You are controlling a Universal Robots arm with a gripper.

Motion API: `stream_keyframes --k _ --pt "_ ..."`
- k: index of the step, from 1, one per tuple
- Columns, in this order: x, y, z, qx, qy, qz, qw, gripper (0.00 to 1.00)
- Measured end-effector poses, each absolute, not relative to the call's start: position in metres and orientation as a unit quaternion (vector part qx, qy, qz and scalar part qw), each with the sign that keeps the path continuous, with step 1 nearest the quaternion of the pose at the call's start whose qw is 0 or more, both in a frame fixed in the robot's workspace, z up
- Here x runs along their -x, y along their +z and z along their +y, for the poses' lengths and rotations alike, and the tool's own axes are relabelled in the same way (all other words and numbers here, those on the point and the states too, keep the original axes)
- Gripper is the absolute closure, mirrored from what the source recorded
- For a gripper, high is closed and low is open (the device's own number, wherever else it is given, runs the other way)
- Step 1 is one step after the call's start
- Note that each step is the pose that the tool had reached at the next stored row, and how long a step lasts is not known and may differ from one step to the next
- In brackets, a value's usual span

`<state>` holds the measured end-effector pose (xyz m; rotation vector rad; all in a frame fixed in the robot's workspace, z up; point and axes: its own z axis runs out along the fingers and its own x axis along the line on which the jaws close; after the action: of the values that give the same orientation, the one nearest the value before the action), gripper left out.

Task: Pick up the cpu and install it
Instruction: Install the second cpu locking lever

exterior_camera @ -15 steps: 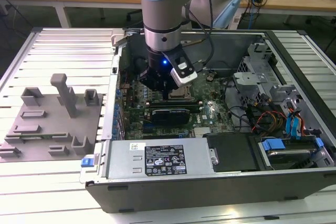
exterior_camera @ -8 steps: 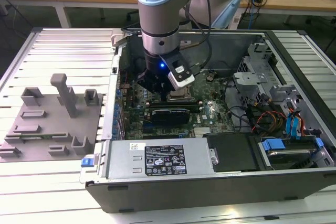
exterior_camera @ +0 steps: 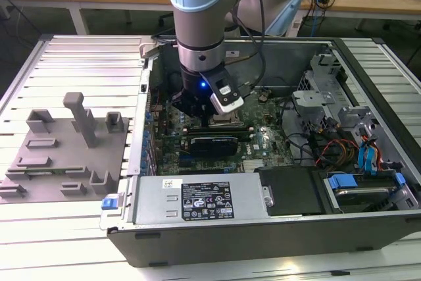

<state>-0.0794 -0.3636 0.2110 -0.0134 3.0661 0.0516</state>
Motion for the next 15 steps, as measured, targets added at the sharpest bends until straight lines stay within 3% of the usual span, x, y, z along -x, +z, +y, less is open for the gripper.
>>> stream_keyframes --k 15 --pt "0.0748 0.208 -0.3713 0.002 0.023 0.999 0.034 0.89"
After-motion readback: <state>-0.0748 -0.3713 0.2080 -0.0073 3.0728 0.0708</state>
